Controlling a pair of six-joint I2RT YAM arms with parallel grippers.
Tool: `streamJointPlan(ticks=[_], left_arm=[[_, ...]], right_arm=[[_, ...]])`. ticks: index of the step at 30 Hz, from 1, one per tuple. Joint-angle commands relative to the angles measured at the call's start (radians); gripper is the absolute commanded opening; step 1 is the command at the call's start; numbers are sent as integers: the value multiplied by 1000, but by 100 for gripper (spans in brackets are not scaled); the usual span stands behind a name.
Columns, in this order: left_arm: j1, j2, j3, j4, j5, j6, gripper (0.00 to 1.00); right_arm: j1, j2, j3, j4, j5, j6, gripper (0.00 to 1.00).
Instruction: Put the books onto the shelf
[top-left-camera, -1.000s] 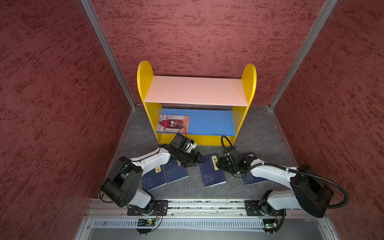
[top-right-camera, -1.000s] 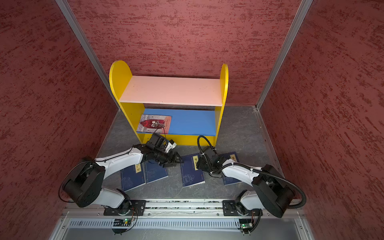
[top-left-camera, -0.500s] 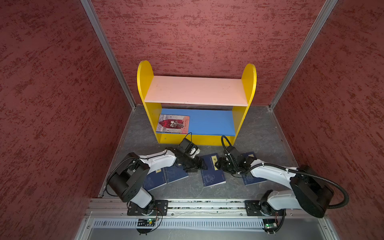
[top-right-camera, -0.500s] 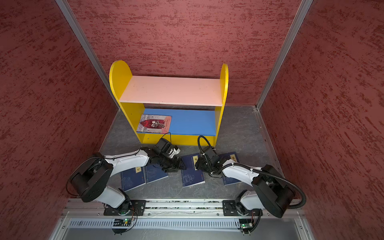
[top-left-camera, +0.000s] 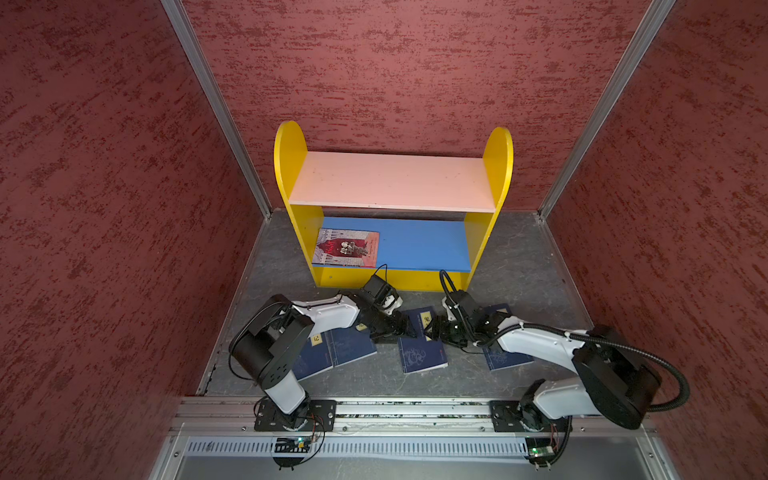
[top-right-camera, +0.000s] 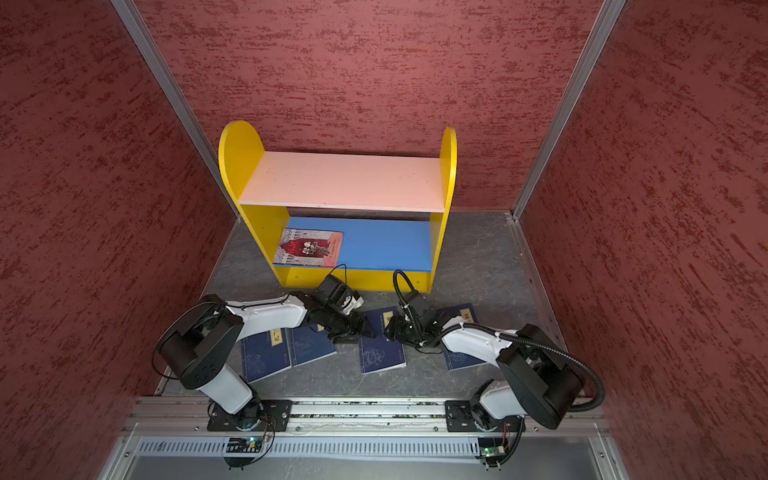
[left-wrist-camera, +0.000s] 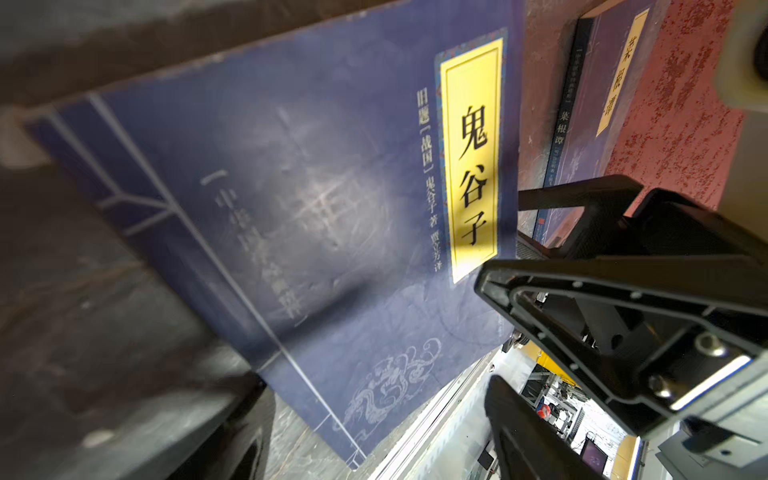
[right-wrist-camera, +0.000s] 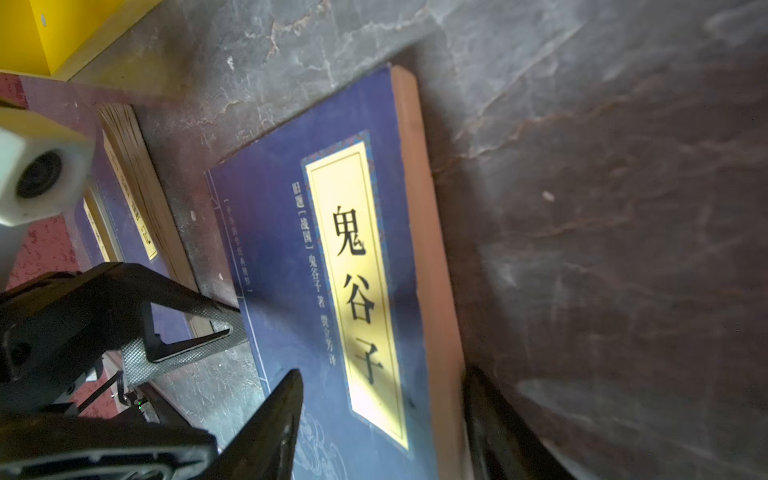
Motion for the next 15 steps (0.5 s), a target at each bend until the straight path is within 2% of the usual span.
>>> streamJointPlan(ticks=[1,9,15], left_arm=[[3,50,12,25,-5,45,79],[102,6,-12,106,30,45,79],[91,-4,-28,134,56,48,78]], right_arm=[[15,72,-78,-114,-113,4,62],[24,68,-75,-130,-112,6,62],[33,100,-70,-112,-114,8,62]])
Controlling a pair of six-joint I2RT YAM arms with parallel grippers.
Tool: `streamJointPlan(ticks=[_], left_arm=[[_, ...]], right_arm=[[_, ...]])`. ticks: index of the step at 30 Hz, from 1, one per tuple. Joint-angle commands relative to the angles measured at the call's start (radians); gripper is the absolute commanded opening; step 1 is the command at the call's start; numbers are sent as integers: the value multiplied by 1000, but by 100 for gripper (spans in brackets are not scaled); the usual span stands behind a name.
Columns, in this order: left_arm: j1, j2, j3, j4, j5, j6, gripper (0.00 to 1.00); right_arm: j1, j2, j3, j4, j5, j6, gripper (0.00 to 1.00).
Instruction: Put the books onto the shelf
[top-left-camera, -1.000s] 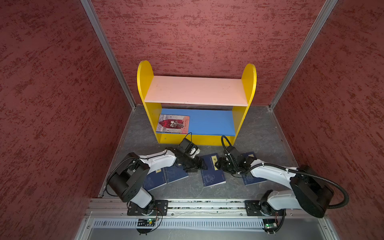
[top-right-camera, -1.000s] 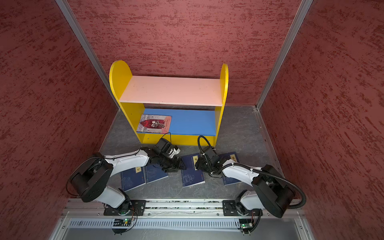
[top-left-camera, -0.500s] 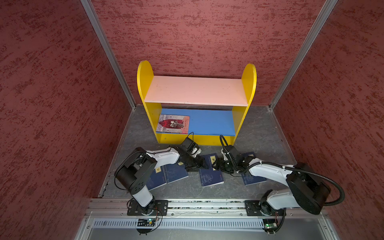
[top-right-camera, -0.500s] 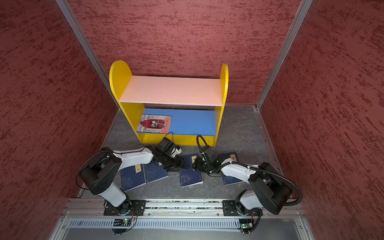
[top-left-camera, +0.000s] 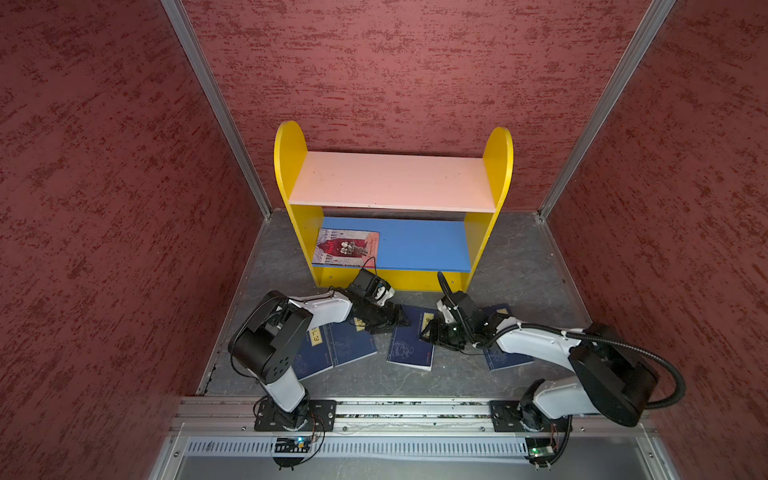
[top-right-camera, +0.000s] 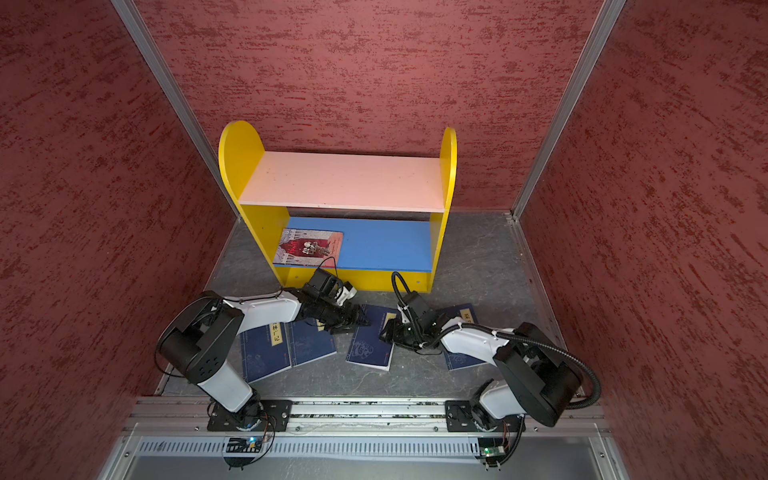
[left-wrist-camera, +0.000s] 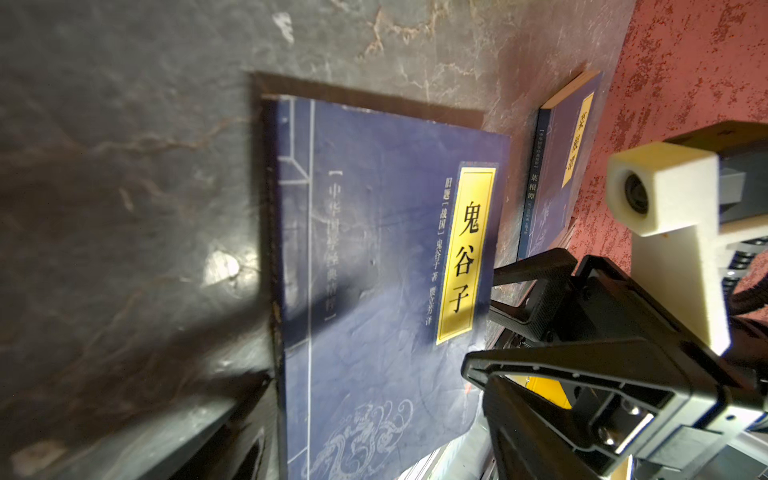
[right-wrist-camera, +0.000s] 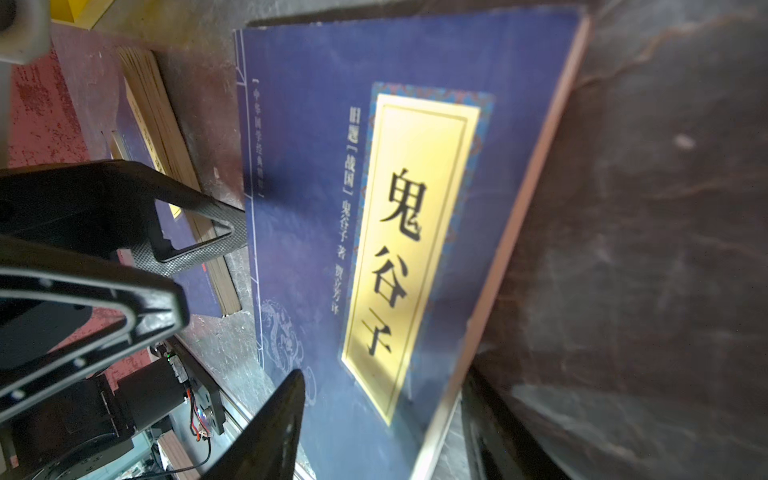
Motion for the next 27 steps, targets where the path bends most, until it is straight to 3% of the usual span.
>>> streamJointPlan(ticks=[1,8,19,27], left_arm=[[-21,-6,-7,40,21,15,78],[-34,50,56,-82,-7,15,80],[-29,3,-22,107,132,-48,79],[16,-70,-61,130,129,-66,72]], right_arm=[[24,87,-58,-145,-15,15,62],[35,104,-67,-118,33,47,62],[52,157,-47,-112,79,58,62],[54,154,-51,-129,115,66,61]])
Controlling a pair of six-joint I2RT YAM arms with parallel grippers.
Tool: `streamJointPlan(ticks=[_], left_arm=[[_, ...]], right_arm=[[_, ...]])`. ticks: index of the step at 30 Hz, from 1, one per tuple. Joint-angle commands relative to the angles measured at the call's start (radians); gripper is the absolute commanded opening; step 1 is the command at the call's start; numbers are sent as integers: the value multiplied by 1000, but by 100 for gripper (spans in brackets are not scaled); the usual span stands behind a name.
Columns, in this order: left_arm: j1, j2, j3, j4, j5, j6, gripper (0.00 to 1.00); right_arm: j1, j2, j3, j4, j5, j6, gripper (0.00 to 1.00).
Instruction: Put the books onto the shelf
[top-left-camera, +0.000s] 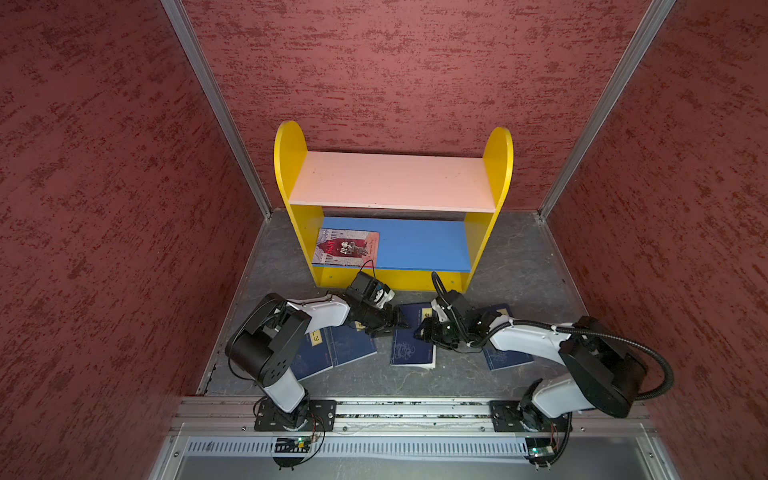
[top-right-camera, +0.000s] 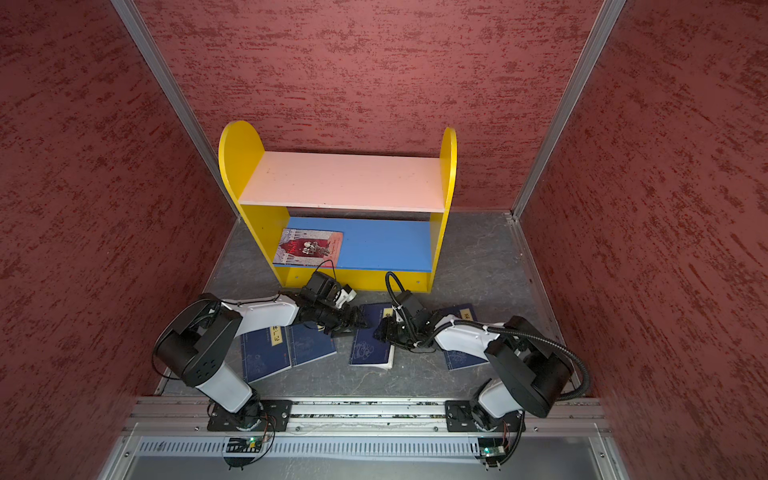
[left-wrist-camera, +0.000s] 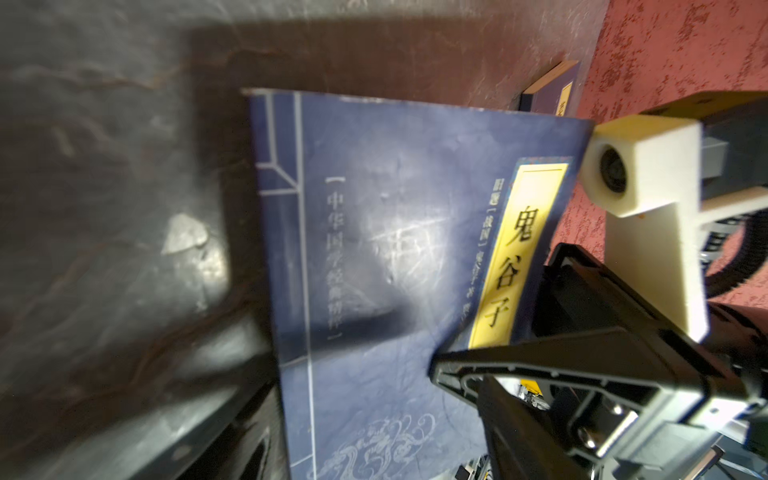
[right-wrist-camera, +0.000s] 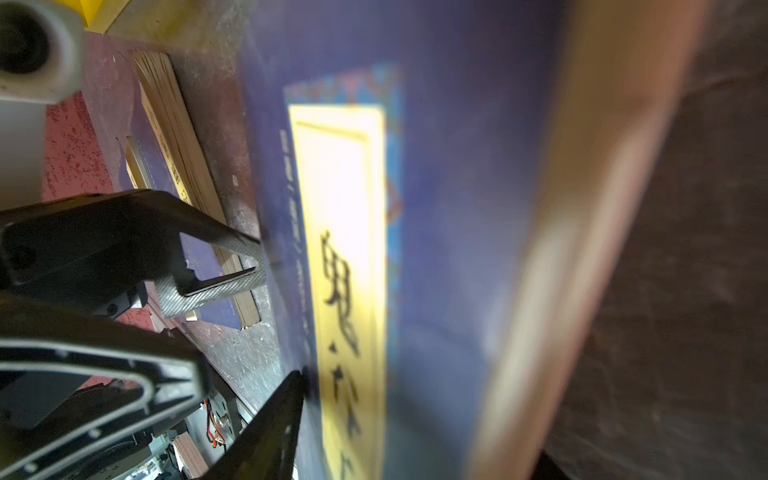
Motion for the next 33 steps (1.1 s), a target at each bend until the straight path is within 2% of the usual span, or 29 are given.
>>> streamJointPlan(ticks=[1,3,6,14,16,18,21,24,27,33], left_arm=[[11,-41,-7,66,61,-16,71],[20,-50,-14,72,59,-21,70],[26,-54,-23,80,58,-33,61],[26,-51,-16,78,69,-47,56],[26,-55,-19,76,67,-46,50],[26,-62,-19,70,62,-41,35],[25,-79,-17,47,31,-29,20],[21,-98,-15,17,7,-5,0],[14,-124,-7,-25,-19,29,0],[-5,-213,54,-165,-20,129,0]], right_arm=[[20,88,-79,-178,100,11,61],[20,78,-82,-181,102,12,61],[20,68,-90,-176,98,13,61],[20,69,-102,-142,82,20,61],[20,70,-101,-139,82,22,61],[20,69,-101,-134,79,21,61],[20,53,-107,-116,78,29,61],[20,19,-113,-106,93,42,62],[20,-40,-110,-119,131,55,62],[18,-310,-123,-167,223,78,64]])
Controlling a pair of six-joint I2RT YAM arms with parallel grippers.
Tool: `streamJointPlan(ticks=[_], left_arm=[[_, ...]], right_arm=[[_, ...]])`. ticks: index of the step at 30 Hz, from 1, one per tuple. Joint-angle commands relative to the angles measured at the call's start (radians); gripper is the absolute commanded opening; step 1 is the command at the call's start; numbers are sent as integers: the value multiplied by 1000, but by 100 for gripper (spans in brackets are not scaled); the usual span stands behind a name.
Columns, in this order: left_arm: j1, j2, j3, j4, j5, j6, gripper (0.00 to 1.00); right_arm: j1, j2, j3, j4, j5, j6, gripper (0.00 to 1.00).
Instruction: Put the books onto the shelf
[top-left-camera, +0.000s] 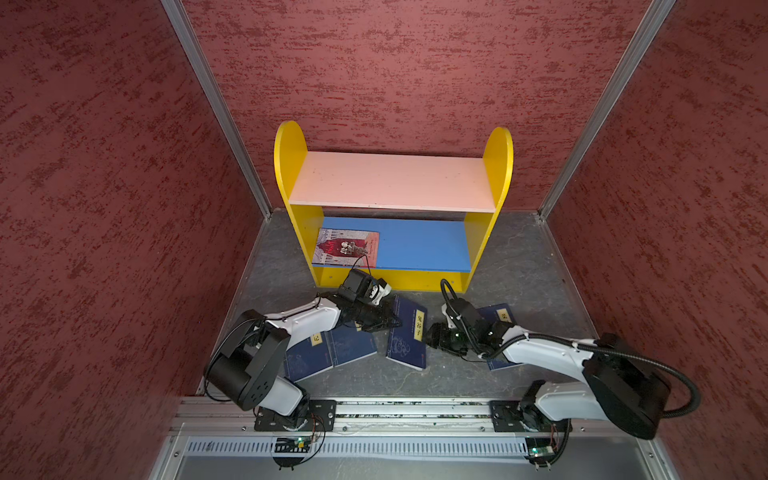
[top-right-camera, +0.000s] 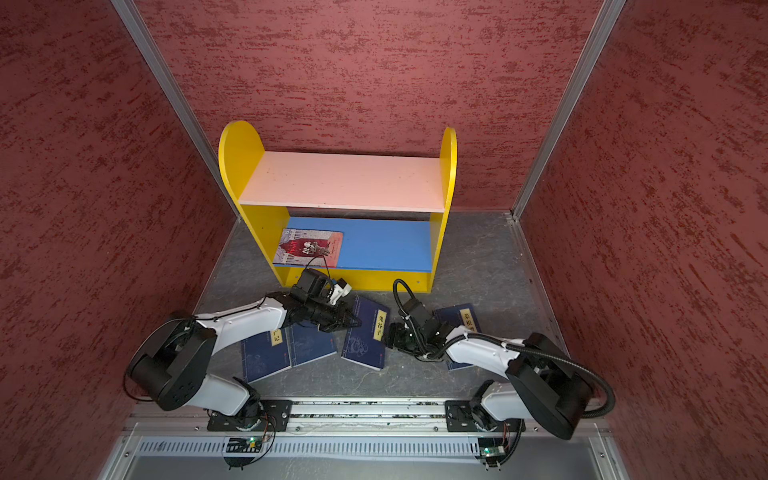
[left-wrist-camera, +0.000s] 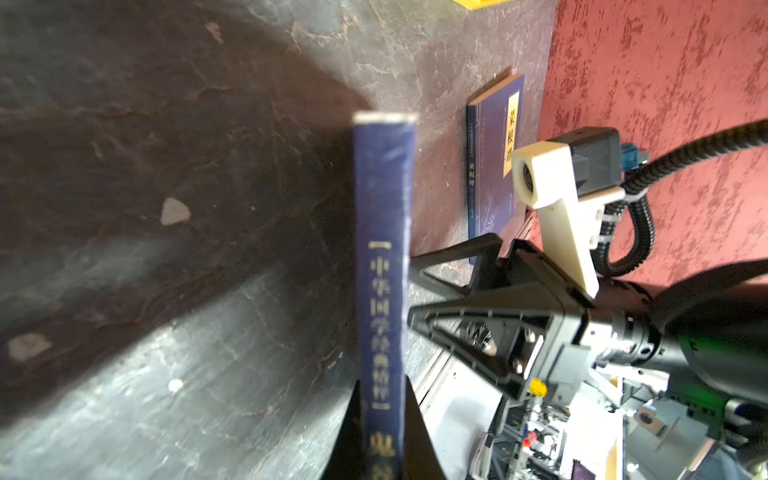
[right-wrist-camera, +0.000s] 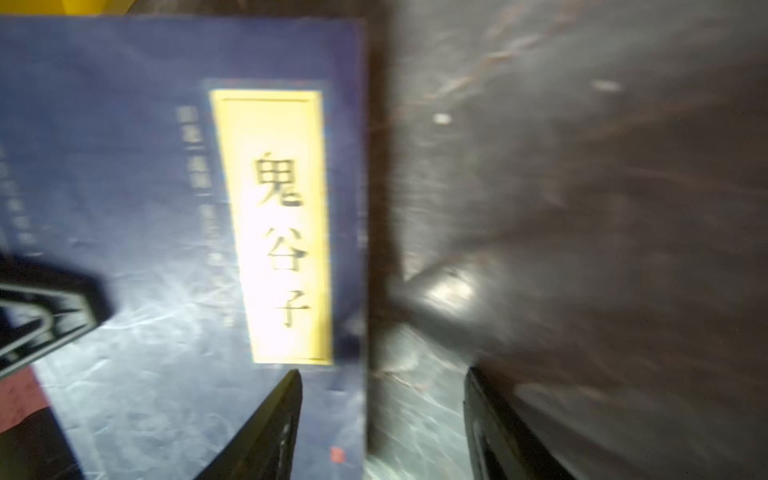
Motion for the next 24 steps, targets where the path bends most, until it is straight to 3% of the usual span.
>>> streamJointPlan(ticks=[1,8,14,24], left_arm=[[-15,-68,73,-112,4,105,0],[-65,-184,274,-418,89,336,0],[-94,-306,463,-601,154,502,0],[44,-351,749,-605,107,468,0]], right_arm=[[2,-149,-21,-126,116,29,64],[0,-496,3,-244,180,2,65],[0,-630,73,-330,226,-37,65],[0,-633,244,-200,198,-90,64]])
